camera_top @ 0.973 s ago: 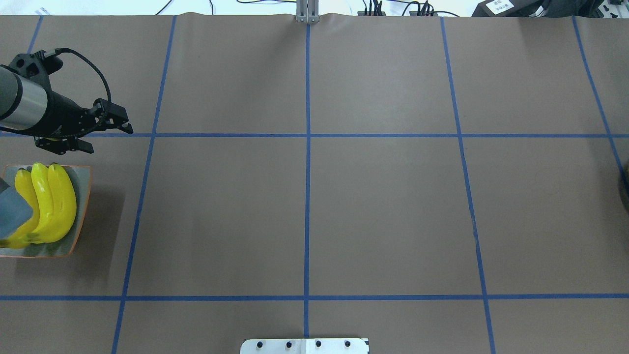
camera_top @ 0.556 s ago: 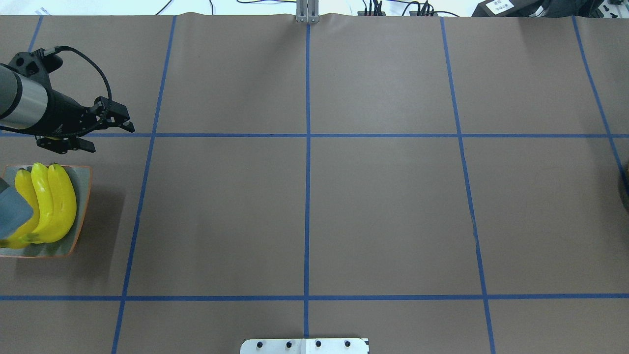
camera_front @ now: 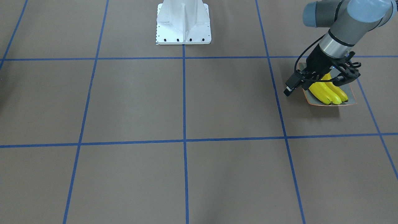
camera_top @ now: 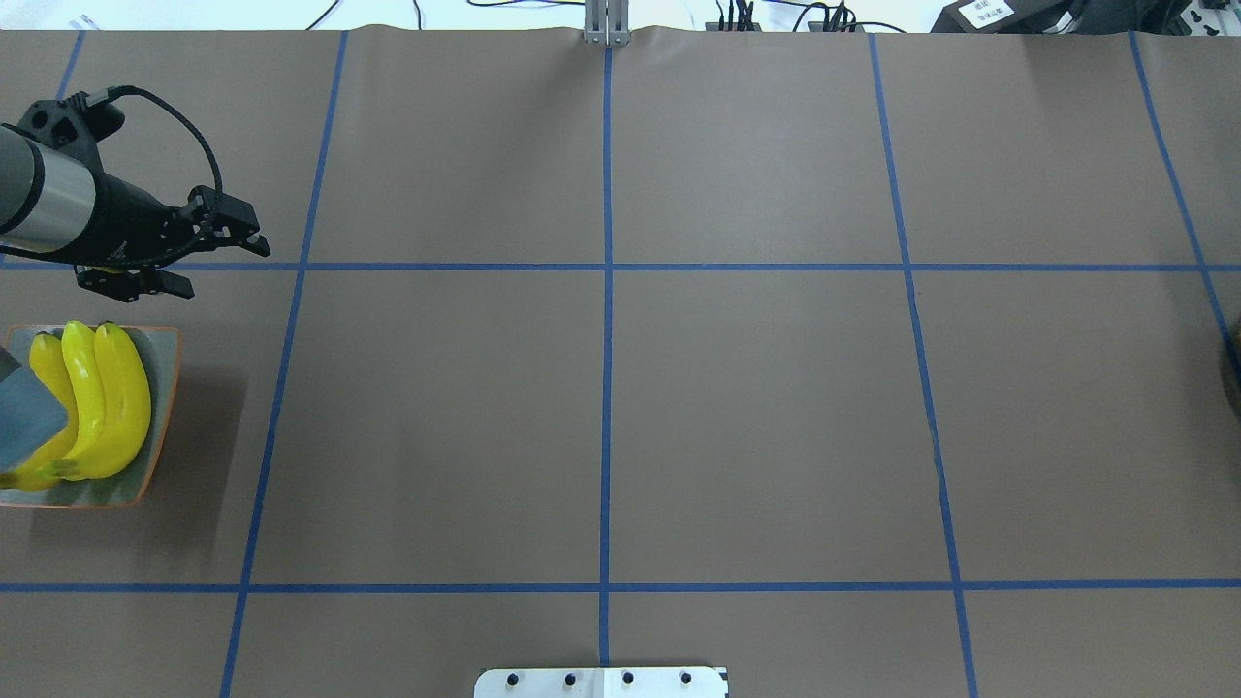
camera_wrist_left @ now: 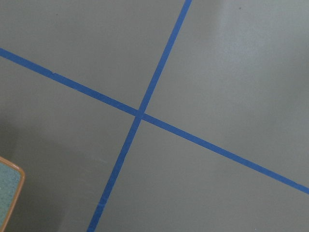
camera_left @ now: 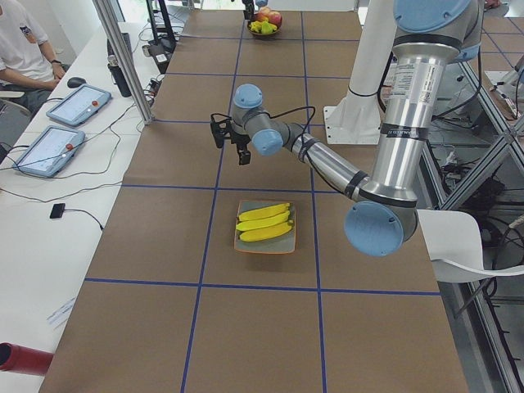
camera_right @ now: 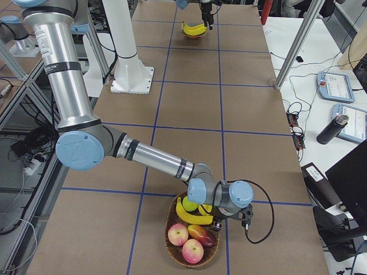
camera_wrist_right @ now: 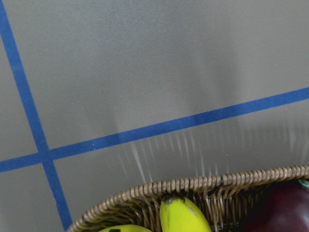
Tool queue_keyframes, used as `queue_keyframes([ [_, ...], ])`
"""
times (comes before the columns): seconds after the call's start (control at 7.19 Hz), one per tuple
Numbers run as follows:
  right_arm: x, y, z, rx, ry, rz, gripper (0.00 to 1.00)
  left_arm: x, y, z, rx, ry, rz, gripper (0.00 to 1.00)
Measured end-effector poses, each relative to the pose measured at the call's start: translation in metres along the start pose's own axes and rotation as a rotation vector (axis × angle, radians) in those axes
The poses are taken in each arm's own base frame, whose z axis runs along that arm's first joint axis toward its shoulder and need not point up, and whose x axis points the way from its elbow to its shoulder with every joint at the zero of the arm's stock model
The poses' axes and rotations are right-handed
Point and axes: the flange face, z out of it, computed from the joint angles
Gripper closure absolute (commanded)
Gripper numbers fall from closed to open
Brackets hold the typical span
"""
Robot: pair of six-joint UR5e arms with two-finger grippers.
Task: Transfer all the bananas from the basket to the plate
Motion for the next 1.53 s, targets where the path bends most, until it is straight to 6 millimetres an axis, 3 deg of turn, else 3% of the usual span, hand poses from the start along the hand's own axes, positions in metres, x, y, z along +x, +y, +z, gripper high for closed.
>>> queue_keyframes([
  [0.7, 0.002, 0.002, 0.015, -0.024, 0.029, -0.064, 0.23, 0.000, 0.000, 0.000, 0.001, 0.004, 0.001, 0.00],
  [0.97, 0.003, 0.001, 0.016, -0.025, 0.044, -0.065, 0.36, 0.000, 0.000, -0.001, 0.002, 0.010, 0.001, 0.00],
  [1.53, -0.001, 0.001, 0.024, -0.041, 0.050, -0.067, 0.37, 0.001, 0.004, -0.005, 0.005, 0.055, -0.023, 0.00],
])
